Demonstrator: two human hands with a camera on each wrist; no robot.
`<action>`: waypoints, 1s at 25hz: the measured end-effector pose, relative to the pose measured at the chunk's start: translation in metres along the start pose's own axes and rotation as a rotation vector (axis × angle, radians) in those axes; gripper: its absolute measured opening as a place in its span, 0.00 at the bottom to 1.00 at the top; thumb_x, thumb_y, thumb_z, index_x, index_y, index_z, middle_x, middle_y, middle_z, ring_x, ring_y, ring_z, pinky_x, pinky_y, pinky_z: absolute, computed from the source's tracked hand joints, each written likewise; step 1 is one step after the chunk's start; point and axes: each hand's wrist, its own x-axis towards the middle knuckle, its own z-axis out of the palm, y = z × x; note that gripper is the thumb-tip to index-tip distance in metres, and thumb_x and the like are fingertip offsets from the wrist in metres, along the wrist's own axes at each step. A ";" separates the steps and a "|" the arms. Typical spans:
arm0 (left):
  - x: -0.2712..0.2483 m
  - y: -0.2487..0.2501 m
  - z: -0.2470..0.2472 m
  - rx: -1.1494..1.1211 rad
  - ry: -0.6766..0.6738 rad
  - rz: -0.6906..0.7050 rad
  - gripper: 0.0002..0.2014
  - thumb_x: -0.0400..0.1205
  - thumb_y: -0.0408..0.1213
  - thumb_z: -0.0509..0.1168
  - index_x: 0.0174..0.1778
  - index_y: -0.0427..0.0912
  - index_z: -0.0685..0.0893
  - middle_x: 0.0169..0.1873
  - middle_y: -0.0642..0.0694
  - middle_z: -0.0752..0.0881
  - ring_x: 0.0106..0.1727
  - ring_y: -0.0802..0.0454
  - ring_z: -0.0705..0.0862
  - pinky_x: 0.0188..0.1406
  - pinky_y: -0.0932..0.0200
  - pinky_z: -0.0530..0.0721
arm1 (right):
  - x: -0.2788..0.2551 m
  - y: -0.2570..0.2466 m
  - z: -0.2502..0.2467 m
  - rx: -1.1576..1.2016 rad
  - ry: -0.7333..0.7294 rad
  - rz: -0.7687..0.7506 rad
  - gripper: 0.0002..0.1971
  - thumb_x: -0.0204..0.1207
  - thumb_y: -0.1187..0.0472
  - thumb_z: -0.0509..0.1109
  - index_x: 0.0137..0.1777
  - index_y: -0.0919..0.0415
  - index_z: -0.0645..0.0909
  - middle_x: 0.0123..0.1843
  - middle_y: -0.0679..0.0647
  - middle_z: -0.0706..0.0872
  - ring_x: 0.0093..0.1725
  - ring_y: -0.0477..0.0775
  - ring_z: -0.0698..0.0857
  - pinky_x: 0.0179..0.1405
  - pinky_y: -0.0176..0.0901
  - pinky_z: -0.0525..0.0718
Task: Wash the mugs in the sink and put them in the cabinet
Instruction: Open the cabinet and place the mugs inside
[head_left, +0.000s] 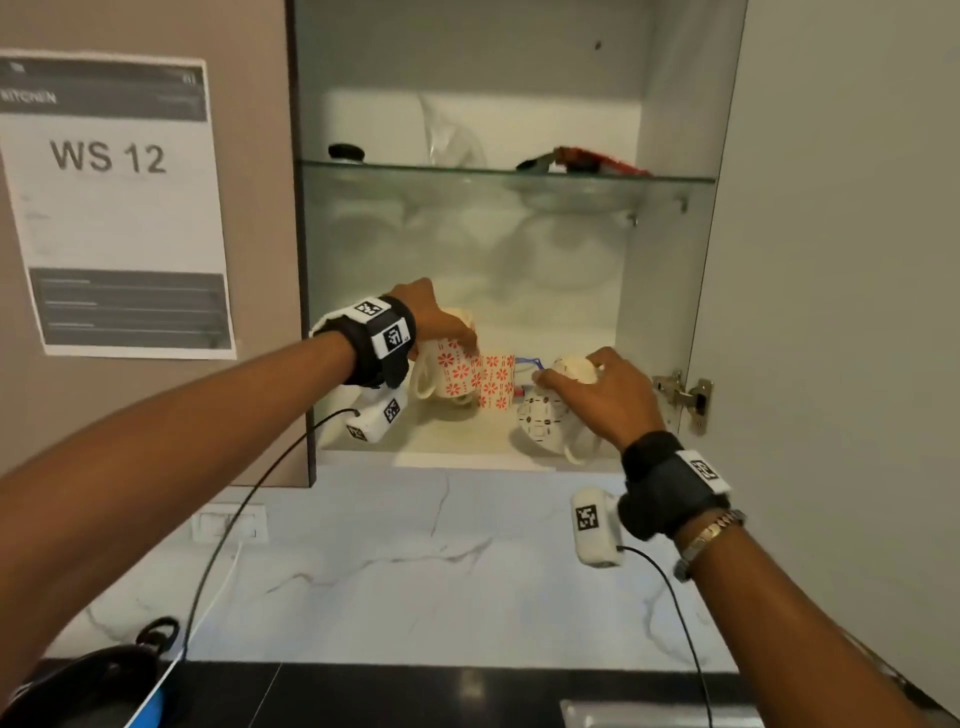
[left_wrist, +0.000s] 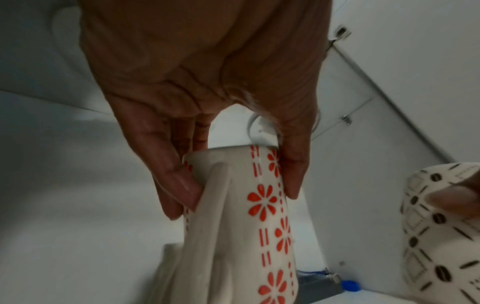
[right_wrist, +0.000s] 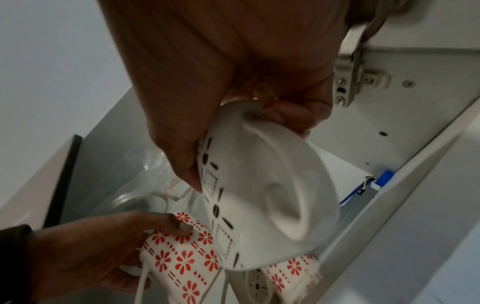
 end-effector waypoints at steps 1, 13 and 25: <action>0.011 -0.006 0.004 0.027 -0.016 -0.026 0.39 0.58 0.59 0.88 0.56 0.38 0.84 0.44 0.43 0.91 0.41 0.43 0.93 0.39 0.45 0.95 | 0.012 0.000 0.008 -0.019 -0.039 0.030 0.36 0.67 0.27 0.77 0.65 0.51 0.77 0.58 0.51 0.88 0.51 0.53 0.86 0.45 0.46 0.85; 0.062 -0.044 0.039 0.177 -0.141 -0.142 0.34 0.54 0.59 0.89 0.49 0.43 0.86 0.40 0.46 0.93 0.37 0.46 0.93 0.37 0.54 0.93 | 0.095 -0.008 0.066 -0.363 -0.291 0.084 0.44 0.68 0.27 0.76 0.78 0.52 0.74 0.73 0.57 0.84 0.68 0.64 0.84 0.66 0.55 0.84; 0.065 -0.060 0.049 0.170 -0.189 -0.133 0.38 0.57 0.62 0.88 0.53 0.43 0.81 0.42 0.44 0.91 0.39 0.44 0.93 0.45 0.48 0.94 | 0.126 -0.019 0.104 -0.042 -0.473 0.342 0.58 0.58 0.40 0.91 0.83 0.61 0.65 0.76 0.63 0.80 0.70 0.67 0.83 0.68 0.61 0.87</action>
